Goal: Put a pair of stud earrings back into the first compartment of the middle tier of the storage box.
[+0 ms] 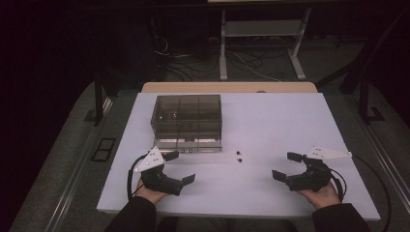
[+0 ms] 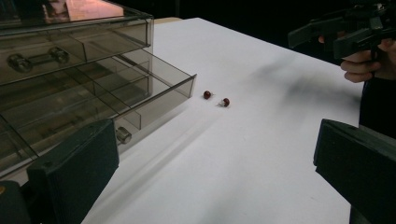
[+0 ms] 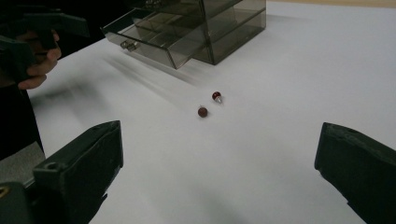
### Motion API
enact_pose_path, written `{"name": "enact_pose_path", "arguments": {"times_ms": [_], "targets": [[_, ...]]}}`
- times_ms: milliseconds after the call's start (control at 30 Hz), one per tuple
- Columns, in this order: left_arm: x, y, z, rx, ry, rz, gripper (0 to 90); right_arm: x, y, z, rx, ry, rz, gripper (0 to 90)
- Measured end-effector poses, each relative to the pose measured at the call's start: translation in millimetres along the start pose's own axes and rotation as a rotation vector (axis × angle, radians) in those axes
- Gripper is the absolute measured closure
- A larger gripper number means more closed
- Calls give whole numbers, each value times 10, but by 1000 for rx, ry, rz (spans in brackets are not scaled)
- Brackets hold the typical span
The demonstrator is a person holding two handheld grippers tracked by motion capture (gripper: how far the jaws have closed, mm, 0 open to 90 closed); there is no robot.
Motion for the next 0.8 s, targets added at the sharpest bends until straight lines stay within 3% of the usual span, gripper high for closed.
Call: {"name": "enact_pose_path", "arguments": {"times_ms": [400, 800], "targets": [[5, 8, 23, -1, 29, 4, 0, 19, 29, 33, 5, 6, 15, 5], [1, 14, 30, 2, 33, 3, 0, 21, 28, 40, 9, 13, 30, 5]]}}
Point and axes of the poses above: each handheld gripper's, and its own axes: y roughly backward along the jaws, x roughly out of its underside, z roughly to its left, the point moved 6 cm from there along -y, roughly forward along the jaws, and after that the axes turned 8 degrees about -x, right-handed, at the moved point
